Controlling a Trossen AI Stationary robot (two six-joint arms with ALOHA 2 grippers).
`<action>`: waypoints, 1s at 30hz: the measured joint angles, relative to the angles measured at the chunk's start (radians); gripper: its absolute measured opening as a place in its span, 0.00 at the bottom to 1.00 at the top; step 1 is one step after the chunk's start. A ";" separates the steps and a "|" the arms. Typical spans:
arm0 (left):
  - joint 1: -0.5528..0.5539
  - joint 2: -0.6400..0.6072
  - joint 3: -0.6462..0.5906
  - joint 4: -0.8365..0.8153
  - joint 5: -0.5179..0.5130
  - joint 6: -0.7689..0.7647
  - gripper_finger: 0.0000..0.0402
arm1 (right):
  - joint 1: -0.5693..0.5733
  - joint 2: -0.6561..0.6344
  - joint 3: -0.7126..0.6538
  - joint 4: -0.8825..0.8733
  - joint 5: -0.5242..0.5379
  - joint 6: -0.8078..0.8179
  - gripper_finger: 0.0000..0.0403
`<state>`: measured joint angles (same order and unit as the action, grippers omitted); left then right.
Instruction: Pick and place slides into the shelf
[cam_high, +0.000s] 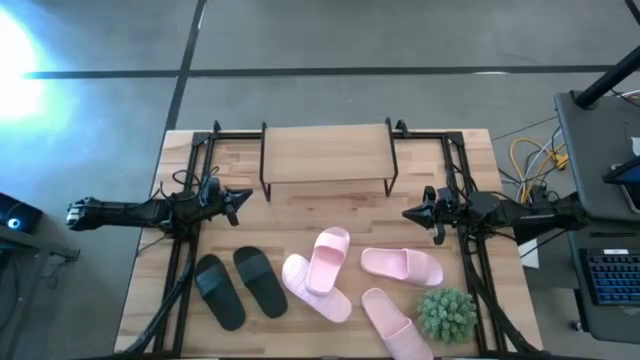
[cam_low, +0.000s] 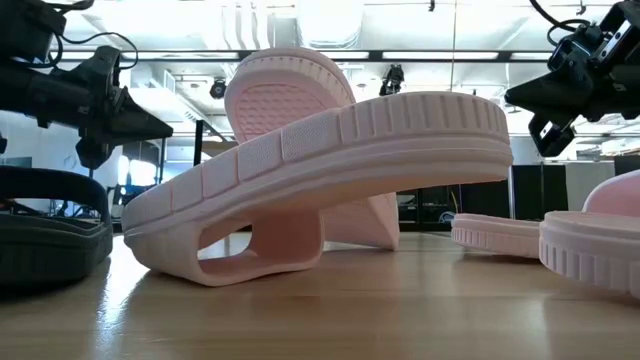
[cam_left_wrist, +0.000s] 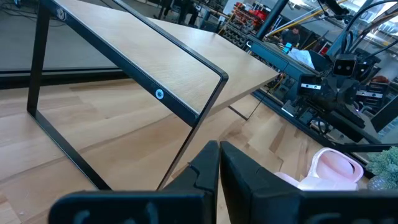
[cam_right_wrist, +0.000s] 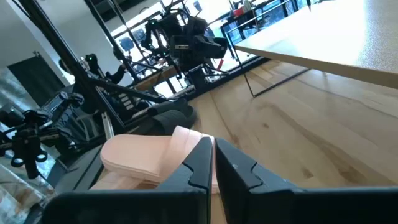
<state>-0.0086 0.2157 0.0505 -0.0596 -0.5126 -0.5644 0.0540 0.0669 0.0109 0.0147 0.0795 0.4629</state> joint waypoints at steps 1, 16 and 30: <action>0.000 0.000 0.000 0.000 0.000 0.000 0.00 | 0.000 0.000 0.000 0.000 0.000 0.000 0.03; 0.000 0.000 0.000 0.000 0.000 0.000 0.00 | 0.000 0.000 0.000 0.000 0.000 0.000 0.03; 0.000 0.000 0.000 0.000 0.000 0.000 0.00 | 0.000 0.003 -0.002 0.092 0.059 0.763 0.03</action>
<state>-0.0090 0.2155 0.0505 -0.0596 -0.5125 -0.5644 0.0541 0.0704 0.0093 0.1071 0.1381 1.2262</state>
